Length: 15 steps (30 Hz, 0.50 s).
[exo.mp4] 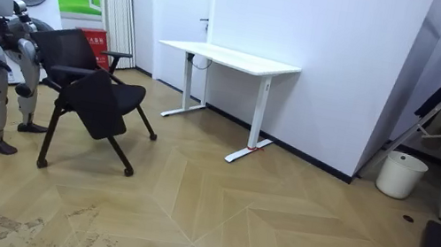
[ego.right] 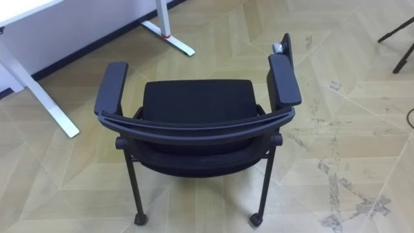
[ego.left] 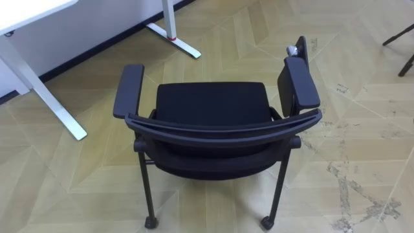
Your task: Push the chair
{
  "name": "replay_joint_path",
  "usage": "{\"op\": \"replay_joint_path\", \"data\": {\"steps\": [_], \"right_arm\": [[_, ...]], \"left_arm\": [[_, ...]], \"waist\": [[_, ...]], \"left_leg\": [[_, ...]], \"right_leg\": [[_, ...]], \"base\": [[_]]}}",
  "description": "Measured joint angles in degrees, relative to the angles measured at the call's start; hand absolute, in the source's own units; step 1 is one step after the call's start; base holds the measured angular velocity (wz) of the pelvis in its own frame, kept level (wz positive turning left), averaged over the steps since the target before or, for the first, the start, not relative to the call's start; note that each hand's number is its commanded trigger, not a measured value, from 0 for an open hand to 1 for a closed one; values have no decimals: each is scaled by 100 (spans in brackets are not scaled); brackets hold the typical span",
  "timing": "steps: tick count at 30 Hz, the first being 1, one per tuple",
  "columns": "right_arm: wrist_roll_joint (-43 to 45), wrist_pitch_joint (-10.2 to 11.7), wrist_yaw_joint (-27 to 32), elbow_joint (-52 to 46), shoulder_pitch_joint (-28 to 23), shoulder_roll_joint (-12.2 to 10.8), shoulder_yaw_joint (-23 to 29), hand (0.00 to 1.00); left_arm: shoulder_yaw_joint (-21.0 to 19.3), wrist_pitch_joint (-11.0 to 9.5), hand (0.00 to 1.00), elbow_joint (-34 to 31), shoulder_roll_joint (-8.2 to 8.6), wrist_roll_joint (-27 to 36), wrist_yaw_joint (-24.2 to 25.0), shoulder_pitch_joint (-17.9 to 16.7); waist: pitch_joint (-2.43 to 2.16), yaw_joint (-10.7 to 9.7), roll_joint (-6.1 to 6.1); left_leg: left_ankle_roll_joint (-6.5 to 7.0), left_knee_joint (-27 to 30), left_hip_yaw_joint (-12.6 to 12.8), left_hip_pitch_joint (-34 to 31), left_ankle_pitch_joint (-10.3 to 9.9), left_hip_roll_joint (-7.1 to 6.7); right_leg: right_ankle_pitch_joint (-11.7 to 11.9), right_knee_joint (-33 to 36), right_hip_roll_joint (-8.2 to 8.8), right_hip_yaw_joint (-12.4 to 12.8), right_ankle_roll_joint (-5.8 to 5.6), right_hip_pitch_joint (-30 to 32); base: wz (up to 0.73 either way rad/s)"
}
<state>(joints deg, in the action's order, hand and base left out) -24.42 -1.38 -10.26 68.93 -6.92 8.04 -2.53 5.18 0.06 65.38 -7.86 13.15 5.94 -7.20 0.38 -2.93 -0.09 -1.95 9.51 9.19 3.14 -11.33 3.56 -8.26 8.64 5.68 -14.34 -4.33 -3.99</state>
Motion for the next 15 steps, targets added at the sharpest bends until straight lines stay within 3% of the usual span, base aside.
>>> {"op": "replay_joint_path", "data": {"steps": [15], "right_arm": [[-74, -126, 189, 27, 5, -104, 228, 0]], "left_arm": [[-91, 25, 0, -3, 13, -36, -158, -14]], "waist": [[-11, -30, -66]], "left_leg": [[0, 2, 8, 41, 0, -1]], "right_leg": [[0, 7, 2, 6, 0, -29]], "base": [[0]]}}
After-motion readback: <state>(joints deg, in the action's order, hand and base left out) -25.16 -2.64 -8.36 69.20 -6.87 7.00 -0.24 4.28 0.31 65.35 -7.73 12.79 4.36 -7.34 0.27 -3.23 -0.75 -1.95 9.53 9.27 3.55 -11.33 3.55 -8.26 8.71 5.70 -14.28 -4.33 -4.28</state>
